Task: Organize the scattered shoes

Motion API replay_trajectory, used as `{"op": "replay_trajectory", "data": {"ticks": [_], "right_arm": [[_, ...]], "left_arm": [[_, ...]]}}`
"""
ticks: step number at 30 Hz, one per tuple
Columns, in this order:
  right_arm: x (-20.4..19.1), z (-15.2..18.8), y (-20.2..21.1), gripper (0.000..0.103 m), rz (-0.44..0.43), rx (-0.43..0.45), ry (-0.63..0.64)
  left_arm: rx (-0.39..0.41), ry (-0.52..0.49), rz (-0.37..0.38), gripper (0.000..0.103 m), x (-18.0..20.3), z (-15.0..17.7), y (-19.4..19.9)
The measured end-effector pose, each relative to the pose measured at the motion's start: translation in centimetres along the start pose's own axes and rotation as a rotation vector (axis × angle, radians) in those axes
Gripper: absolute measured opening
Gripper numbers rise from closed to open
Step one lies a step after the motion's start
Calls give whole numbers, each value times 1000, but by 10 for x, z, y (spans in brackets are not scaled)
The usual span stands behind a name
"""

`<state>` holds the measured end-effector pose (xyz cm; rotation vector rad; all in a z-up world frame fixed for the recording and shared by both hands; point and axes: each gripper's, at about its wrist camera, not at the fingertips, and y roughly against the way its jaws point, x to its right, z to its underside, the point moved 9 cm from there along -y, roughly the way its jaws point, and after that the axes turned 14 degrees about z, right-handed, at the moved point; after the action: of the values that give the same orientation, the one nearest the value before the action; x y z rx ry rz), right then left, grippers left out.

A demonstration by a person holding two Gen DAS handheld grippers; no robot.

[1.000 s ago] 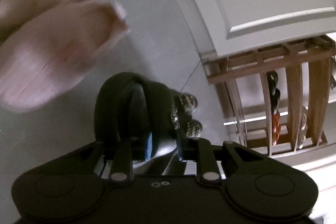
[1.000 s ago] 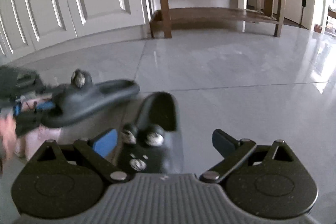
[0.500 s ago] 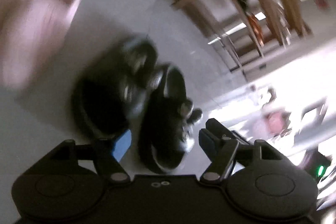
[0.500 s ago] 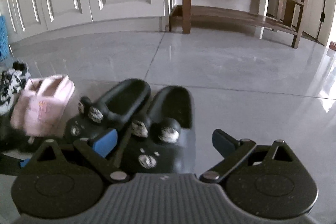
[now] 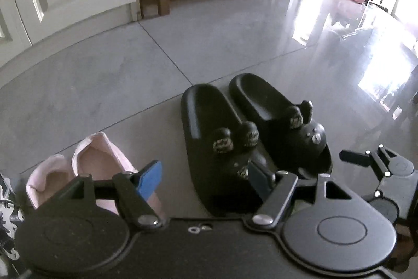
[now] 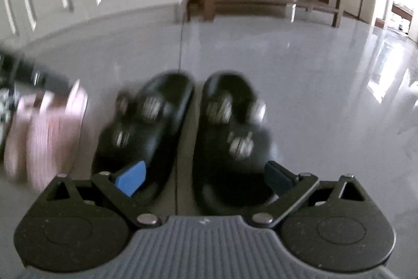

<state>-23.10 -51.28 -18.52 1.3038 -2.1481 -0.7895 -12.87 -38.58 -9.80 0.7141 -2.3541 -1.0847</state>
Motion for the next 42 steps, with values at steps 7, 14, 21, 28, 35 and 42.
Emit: {"op": "replay_trajectory", "data": {"ticks": [7, 14, 21, 28, 35, 42], "right_arm": [[31, -26, -1, 99, 32, 53, -105], [65, -98, -32, 100, -31, 36, -82], [7, -147, -89, 100, -81, -426, -3], [-18, -145, -134, 100, -11, -607, 112], [-31, -125, -126, 100, 37, -552, 99], [-41, -165, -71, 100, 1, -247, 91]], "left_arm": [[2, 13, 25, 73, 2, -12, -18], [-40, 110, 73, 73, -3, -16, -40], [-139, 269, 146, 73, -18, -9, -52], [-121, 246, 176, 73, -22, -1, -52], [-118, 295, 92, 73, -40, 7, -50], [-260, 259, 55, 73, -51, 8, -16]]}}
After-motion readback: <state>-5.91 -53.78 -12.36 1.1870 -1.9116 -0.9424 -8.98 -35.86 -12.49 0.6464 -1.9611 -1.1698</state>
